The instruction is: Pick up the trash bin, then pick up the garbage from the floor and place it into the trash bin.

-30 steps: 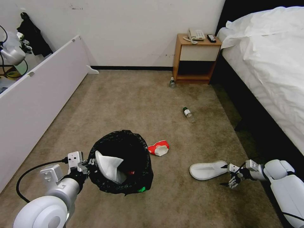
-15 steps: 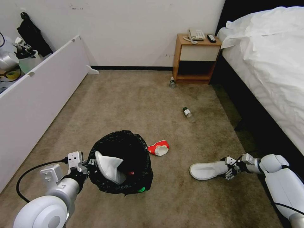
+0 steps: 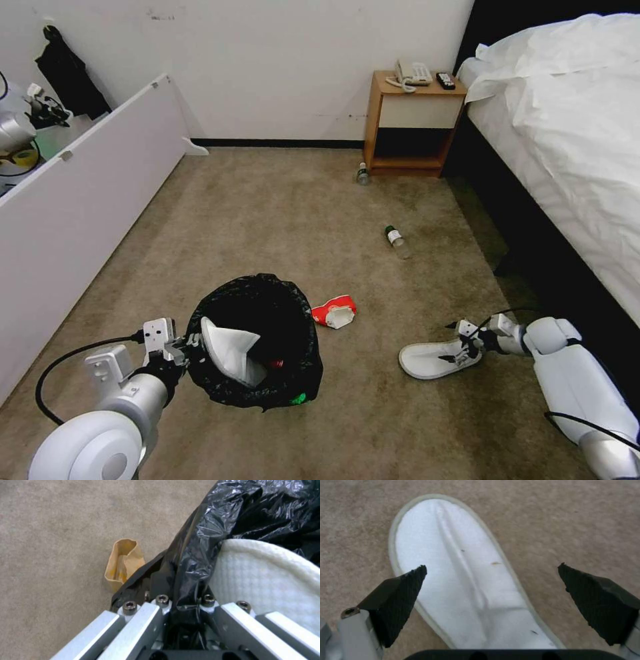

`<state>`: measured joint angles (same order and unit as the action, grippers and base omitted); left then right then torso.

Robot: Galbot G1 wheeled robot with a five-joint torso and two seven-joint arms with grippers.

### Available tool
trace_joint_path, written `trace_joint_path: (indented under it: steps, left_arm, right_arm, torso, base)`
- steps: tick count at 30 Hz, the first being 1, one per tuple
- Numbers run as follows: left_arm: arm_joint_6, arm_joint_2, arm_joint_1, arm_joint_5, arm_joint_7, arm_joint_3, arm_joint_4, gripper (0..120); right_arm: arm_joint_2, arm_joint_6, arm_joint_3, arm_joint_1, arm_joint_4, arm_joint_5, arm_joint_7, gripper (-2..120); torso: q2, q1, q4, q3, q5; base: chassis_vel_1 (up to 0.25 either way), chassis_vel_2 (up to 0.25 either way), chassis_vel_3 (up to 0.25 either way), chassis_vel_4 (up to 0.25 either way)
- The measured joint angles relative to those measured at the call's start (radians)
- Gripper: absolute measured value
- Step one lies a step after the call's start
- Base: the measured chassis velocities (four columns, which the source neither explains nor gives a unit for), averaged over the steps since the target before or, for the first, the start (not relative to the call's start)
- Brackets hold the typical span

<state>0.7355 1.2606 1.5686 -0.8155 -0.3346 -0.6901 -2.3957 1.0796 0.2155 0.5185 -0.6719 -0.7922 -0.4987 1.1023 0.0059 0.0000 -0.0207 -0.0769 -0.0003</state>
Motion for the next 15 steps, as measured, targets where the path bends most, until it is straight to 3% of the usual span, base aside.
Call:
trace_joint_path:
  steps: [15]
  left_arm:
    - [0.000, 0.003, 0.001, 0.000, 0.001, 0.003, 0.001, 1]
  right_arm:
    - [0.065, 0.024, 0.010, 0.003, 0.053, -0.105, -0.003, 98]
  torso:
    - [0.000, 0.000, -0.0002, 0.000, 0.0001]
  base:
    - [0.000, 0.000, 0.000, 0.000]
